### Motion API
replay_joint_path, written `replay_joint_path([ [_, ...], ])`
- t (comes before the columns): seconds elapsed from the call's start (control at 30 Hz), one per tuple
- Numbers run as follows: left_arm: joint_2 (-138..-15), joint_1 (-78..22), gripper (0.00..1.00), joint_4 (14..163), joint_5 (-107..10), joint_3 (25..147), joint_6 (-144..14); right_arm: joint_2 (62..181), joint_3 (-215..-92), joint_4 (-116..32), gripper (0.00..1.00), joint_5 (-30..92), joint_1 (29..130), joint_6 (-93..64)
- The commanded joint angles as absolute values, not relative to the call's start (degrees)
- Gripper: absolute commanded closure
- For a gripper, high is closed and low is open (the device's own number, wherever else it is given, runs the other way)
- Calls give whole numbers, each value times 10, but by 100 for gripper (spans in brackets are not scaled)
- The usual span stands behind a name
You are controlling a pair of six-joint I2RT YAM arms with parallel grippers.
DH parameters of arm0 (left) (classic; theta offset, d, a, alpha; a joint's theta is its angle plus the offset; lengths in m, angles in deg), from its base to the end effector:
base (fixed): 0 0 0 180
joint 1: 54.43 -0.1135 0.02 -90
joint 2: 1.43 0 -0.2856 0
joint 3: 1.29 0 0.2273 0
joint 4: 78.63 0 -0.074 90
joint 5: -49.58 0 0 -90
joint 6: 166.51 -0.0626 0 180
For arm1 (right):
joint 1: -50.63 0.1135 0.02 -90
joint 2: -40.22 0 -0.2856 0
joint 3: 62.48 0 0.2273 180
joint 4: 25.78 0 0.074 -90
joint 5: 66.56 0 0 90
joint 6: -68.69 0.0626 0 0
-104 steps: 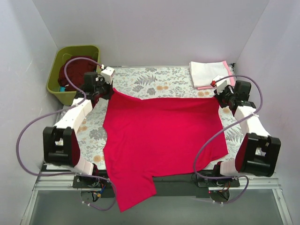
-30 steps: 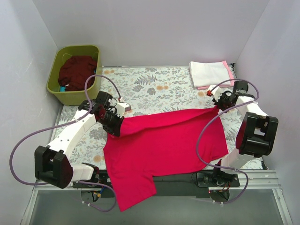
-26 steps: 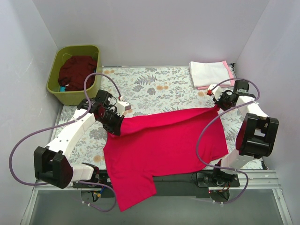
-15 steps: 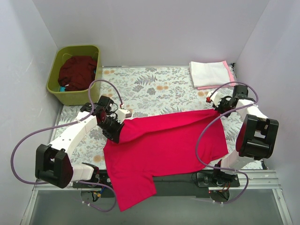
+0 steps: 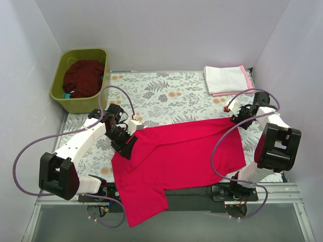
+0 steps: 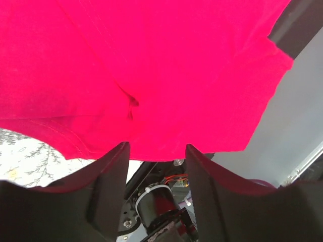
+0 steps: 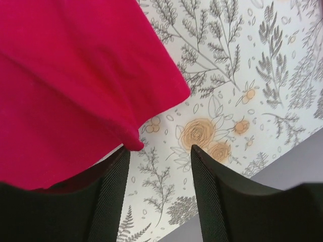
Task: Fold and stack the t-shirts
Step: Fold the tshirt
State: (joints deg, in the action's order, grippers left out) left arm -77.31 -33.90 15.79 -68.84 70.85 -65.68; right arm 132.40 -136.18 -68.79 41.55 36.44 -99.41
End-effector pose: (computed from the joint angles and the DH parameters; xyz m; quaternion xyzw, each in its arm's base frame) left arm 0.1569 -0.0906 0.2466 -0.0834 -0.9658 0.2379 0.0608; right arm 0.3055 -0.0572 0.2095 -0.5394 0.7916 -0.0697 0.2785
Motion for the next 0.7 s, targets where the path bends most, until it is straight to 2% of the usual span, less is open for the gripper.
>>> replay_joint_path([
  [0.0, -756, -341, 52, 145, -700, 753, -661, 1308, -1408, -739, 41, 418, 341, -1002],
  [0.13, -782, -389, 52, 179, -702, 774, -642, 1298, -1462, -787, 32, 450, 338, -978],
  [0.23, -814, -422, 53, 237, -686, 785, -599, 1312, -1492, -802, 33, 455, 355, -931],
  [0.33, -845, -441, 54, 302, -643, 796, -557, 1344, -1531, -824, 40, 459, 374, -886],
  [0.37, -857, -442, 55, 315, -634, 800, -555, 1354, -1545, -827, 50, 456, 388, -877],
  [0.47, -900, -443, 58, 343, -615, 803, -535, 1395, -1553, -825, 65, 426, 426, -844],
  [0.67, -959, -443, 63, 386, -561, 789, -512, 1443, -1536, -808, 72, 372, 468, -826],
])
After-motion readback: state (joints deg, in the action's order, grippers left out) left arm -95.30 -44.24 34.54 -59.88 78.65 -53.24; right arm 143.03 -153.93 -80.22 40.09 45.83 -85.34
